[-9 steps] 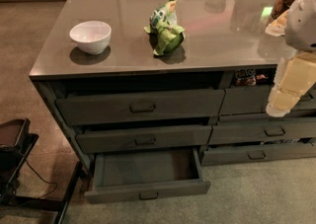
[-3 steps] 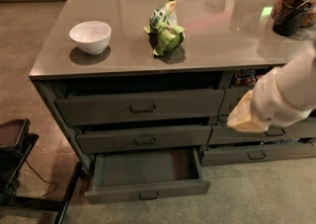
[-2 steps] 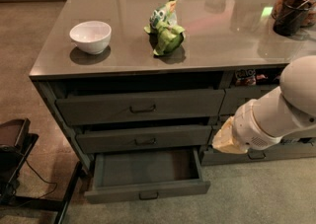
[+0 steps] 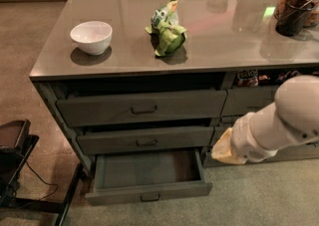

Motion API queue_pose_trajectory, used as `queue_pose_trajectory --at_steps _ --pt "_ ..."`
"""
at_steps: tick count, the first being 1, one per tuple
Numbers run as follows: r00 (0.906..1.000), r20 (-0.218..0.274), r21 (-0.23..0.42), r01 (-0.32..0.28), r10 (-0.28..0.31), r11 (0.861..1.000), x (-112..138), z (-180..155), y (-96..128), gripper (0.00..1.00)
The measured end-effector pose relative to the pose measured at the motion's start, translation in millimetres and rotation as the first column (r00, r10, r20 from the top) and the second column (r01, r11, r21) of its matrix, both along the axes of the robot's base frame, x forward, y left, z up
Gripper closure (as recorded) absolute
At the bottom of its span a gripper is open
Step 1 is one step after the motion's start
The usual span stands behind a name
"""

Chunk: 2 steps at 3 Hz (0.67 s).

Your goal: Close bottom drawer

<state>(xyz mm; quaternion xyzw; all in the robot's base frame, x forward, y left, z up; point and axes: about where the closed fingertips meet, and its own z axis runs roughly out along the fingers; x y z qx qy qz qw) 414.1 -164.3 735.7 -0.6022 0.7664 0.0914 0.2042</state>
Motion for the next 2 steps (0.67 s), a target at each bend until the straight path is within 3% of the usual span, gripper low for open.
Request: queue_pose_trajectory --at_steps 1,2 --pt "0.9987 0.003 0.038 -0.050 0.050 0.998 -5.2 -72.1 12.7 1.00" --pt "0.9962 0.014 0.087 -0.087 0.086 0.992 6.3 -156.3 26.8 1.00"
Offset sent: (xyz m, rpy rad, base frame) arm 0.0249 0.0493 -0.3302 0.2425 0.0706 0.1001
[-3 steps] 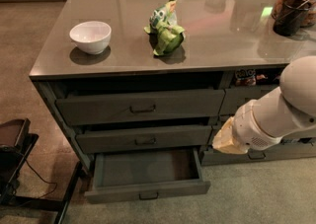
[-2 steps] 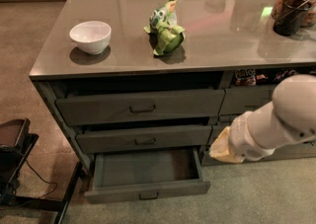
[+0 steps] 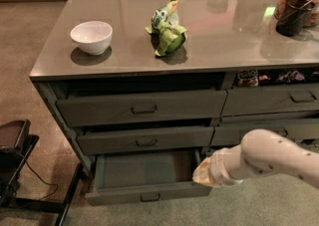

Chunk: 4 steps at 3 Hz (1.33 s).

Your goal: Close bottom drawer

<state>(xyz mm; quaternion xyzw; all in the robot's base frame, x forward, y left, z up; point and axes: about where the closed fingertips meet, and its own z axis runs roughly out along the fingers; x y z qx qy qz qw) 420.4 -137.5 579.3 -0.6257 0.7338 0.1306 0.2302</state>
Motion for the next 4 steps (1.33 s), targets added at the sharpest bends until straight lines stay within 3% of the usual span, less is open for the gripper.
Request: queue_pose_trajectory --at_steps 1,2,3,4 --pt "0.9994 -0.024 0.042 0.026 -0.025 0.999 2.9 -34.9 5.9 1.00" --pt "0.9994 -0.027 0.042 0.025 -0.024 0.999 2.1 -35.0 6.0 1.00" --pt "1.0000 -0.008 0.018 -0.004 0.004 1.000 -3.3 -61.6 1.9 1.00" --pt "0.9988 0.022 0.023 -0.045 0.044 0.999 4.3 -109.1 2.6 1.00"
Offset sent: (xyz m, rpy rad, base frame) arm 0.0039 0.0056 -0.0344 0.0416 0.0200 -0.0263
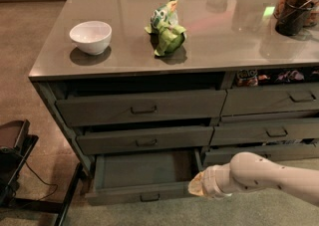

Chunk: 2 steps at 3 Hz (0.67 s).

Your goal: Close bottom drawer

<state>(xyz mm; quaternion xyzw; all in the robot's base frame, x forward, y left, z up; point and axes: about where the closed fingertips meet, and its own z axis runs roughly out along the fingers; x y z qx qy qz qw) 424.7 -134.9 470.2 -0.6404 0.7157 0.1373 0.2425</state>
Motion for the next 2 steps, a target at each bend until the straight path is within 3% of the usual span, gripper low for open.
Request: queue_pose_trajectory --at_steps 1,2 --pt "0.9988 0.048 0.063 -0.003 0.000 0.998 21.2 -53.4 -0.2 1.00" --pt "1.0000 0.000 0.102 -0.005 0.005 0.995 8.5 -87.4 11.6 1.00"
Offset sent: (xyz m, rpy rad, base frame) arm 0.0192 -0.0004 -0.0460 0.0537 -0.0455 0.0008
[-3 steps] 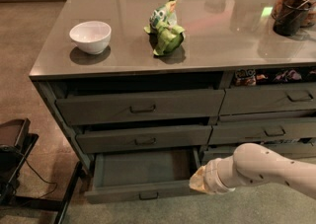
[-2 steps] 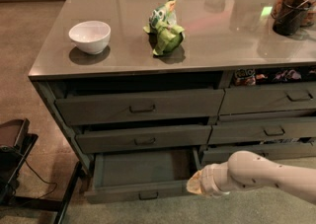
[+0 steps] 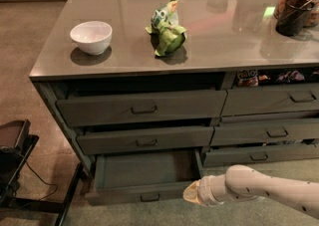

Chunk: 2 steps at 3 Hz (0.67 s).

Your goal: Close bottom drawer

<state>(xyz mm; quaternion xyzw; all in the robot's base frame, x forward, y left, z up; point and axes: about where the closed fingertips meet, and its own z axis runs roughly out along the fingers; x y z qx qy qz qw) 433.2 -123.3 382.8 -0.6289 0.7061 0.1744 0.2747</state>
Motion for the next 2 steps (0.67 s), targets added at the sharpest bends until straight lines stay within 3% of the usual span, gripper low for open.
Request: queue_pose_trajectory --at_steps 1,2 --pt "1.0000 -0.005 -0.009 -0.005 0.005 1.000 -1.5 -5.7 0.4 1.00" --pt "0.9998 0.012 -0.013 -0.016 0.016 1.000 0.5 -36.8 0.8 1.00"
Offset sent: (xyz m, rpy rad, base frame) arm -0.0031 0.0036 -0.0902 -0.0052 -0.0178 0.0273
